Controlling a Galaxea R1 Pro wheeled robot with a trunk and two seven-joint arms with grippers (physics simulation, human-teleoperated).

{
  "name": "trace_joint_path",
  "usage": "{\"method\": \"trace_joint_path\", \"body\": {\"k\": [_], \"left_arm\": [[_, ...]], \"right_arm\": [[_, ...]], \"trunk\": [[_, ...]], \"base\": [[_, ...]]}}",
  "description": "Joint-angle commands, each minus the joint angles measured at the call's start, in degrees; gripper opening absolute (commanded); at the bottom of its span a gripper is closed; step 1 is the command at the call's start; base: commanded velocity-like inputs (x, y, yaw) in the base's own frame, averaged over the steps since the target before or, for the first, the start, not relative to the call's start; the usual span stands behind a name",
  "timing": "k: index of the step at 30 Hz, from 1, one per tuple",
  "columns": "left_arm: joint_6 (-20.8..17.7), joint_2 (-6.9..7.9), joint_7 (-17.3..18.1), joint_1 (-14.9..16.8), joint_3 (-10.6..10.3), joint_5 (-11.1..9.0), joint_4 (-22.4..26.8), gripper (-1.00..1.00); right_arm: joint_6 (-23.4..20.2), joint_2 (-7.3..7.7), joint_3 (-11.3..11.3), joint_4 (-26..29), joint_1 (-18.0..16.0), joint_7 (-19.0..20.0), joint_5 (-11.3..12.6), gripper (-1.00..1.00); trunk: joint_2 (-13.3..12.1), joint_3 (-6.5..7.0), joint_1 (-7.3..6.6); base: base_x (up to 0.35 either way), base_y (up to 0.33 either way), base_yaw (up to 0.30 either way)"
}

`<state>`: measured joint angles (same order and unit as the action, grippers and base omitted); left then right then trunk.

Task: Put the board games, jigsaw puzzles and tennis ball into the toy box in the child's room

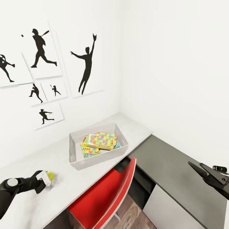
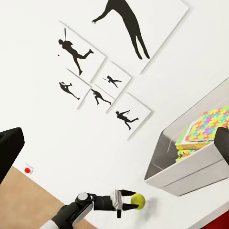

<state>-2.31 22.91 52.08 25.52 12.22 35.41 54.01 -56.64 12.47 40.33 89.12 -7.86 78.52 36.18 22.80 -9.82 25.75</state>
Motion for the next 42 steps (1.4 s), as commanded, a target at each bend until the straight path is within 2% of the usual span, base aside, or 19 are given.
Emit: {"method": "trace_joint_path", "body": {"k": [1,2,3,6,7,8,9,11,12,13,15,18,22,24,26,28,29,34,42], "left_arm": [[0.0,0.12,1.9,0.2,1.9,0.1,0.2,-1.00],[0.0,0.41,5.4,0.7,5.7,-0.2,0.4,-1.00],[0.0,0.56,7.4,1.1,7.7,-0.3,0.4,-1.00],[-0.3,1.64,21.7,4.4,20.7,-0.6,0.6,-1.00],[-0.4,1.83,24.1,4.8,22.9,-0.6,0.6,-1.00],[-1.1,2.19,28.7,5.4,26.9,-0.6,0.6,-1.00],[-1.6,2.38,30.7,5.7,28.6,-0.6,0.6,-1.00],[-4.6,3.25,36.7,6.2,34.0,-0.7,0.7,-1.00],[-6.6,3.93,37.9,6.4,35.6,-0.8,0.8,-1.00],[-7.7,4.29,37.9,6.4,36.2,-0.8,0.8,-1.00],[-13.1,5.34,37.9,6.6,37.6,-1.6,0.8,-1.00],[-19.9,5.96,37.9,6.6,38.2,-4.6,0.8,-1.00],[-27.2,6.19,37.9,6.6,38.3,-10.5,0.8,-1.00],[-32.1,6.23,37.9,6.4,38.2,-15.1,0.8,-1.00],[-35.5,6.21,37.9,6.3,38.0,-18.5,0.8,-1.00],[-37.5,6.23,37.9,6.1,37.9,-20.3,0.8,-1.00],[-39.8,6.21,37.9,5.9,37.9,-22.3,0.8,-1.00],[-42.3,6.17,37.9,4.6,37.9,-24.8,0.9,-1.00],[-43.6,6.28,37.9,4.1,38.1,-25.7,2.2,-1.00]], "right_arm": [[-0.4,0.01,0.0,0.0,0.0,0.1,0.1,1.00],[-0.4,0.01,0.0,0.0,0.0,0.1,0.1,1.00],[-0.4,0.01,0.0,0.0,0.0,0.1,0.1,1.00],[-0.4,-0.05,0.0,0.0,0.0,0.1,0.1,1.00],[-0.4,-0.06,0.0,0.0,0.0,0.1,0.1,1.00],[-0.4,-0.07,0.0,0.0,0.0,0.1,0.1,1.00],[-0.4,-0.07,0.0,0.0,0.0,0.1,0.1,1.00],[-0.4,-0.07,0.0,0.0,0.0,0.1,0.1,1.00],[-0.4,-0.11,0.0,0.0,0.0,0.1,0.1,1.00],[-0.4,-0.14,0.0,0.0,0.0,0.1,0.1,1.00],[-0.4,-0.21,0.0,0.0,0.0,0.1,0.1,1.00],[-0.3,-0.34,0.0,0.1,0.0,0.1,0.1,1.00],[-0.1,-0.47,0.0,0.1,0.0,0.1,0.1,1.00],[0.1,-0.54,0.0,0.1,0.0,0.1,0.1,1.00],[0.2,-0.60,0.0,0.1,0.0,0.1,0.1,1.00],[0.3,-0.64,0.0,0.1,0.0,0.2,0.1,1.00],[0.5,-0.66,-0.1,0.1,0.0,0.2,0.1,1.00],[1.4,-0.78,-0.3,0.1,0.0,0.2,0.1,1.00],[3.6,-1.36,-0.5,0.2,0.1,0.2,0.0,1.00]], "trunk": [[0.1,-0.09,0.04],[0.1,-0.06,0.04],[0.1,-0.03,0.04],[0.1,0.05,0.04],[0.1,0.08,0.04],[0.1,0.11,0.04],[0.1,0.14,0.04],[0.1,0.19,0.04],[0.1,0.22,0.04],[0.1,0.25,0.04],[0.1,0.31,0.04],[0.1,0.40,0.04],[0.1,0.57,0.04],[0.1,0.69,0.04],[0.1,0.85,0.04],[0.1,1.02,0.04],[0.1,1.11,0.04],[0.1,1.57,0.04],[0.1,2.32,0.04]], "base": [[0.000,0.000,0.000],[0.000,0.000,0.000],[0.000,0.000,0.000],[0.000,0.000,0.000],[0.000,0.000,0.000],[0.000,0.000,0.000],[0.000,0.000,0.000],[0.000,0.000,0.000],[0.000,0.000,0.000],[0.000,0.000,0.000],[0.000,0.000,0.000],[0.000,0.000,0.000],[0.000,0.000,0.000],[0.000,0.000,0.000],[0.000,0.000,0.000],[0.000,0.000,0.000],[0.000,0.000,0.000],[0.000,0.000,0.000],[0.000,0.000,0.000]]}}
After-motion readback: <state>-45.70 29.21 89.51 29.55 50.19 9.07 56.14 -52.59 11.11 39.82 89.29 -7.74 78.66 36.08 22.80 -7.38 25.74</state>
